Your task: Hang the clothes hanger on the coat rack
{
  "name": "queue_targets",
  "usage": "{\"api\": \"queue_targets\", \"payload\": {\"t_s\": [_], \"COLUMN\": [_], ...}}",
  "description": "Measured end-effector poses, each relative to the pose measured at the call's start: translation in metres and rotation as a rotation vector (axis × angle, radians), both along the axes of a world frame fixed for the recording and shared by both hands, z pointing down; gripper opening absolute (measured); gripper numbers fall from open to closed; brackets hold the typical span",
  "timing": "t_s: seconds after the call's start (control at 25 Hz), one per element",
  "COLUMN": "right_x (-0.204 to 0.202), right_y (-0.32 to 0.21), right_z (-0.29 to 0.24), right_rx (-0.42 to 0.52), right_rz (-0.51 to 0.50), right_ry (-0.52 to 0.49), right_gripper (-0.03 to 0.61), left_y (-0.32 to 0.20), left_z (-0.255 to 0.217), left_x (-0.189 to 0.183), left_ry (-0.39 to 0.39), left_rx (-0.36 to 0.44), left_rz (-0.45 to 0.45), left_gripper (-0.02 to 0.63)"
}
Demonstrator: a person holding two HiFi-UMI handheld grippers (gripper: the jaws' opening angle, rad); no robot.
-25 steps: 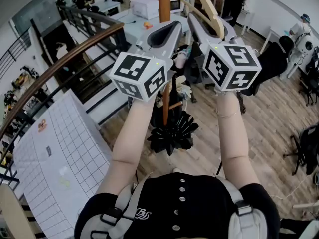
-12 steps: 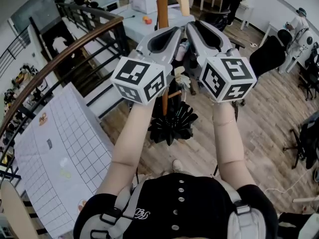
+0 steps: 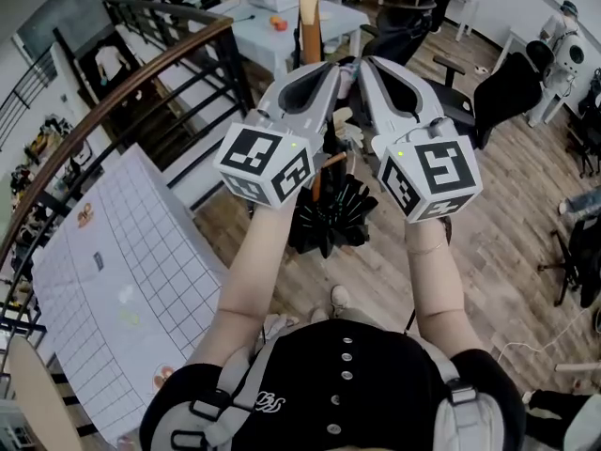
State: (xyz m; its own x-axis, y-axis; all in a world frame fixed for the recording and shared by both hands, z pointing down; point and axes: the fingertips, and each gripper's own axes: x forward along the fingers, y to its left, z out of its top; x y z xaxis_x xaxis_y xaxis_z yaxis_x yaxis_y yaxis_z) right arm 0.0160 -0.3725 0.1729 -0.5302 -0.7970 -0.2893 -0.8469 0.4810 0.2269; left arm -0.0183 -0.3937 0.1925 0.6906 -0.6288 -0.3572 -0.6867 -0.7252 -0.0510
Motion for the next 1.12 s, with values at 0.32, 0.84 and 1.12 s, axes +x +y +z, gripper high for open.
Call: {"api": "queue_targets", "payload": {"t_s": [0.32, 0.84, 1.12], "right_x": [-0.004, 0.007, 0.004], "right_y": [-0.007, -0.017, -0.027], "right_z": [0.048, 0.079, 0.085], "right_rx": [-0.103, -0.182, -0.194], "right_rz": [-0.039, -0.109, -0.151], "right_ry": [0.040, -0.056, -0.069], "right_gripper": [-0.003, -0.003, -0.003], "left_y": [0.009, -0.007, -0.018], "left_z": [0.023, 0.062, 0.070], "left_x": [0.004, 0.003, 0.005], "left_ry": [-0.056, -0.072, -0.079], "left_rx": [-0.008, -0.078, -0.100], "left_rz": [-0.021, -0.039, -0.047], "left_gripper": [-0.002, -0.002, -0.002]}}
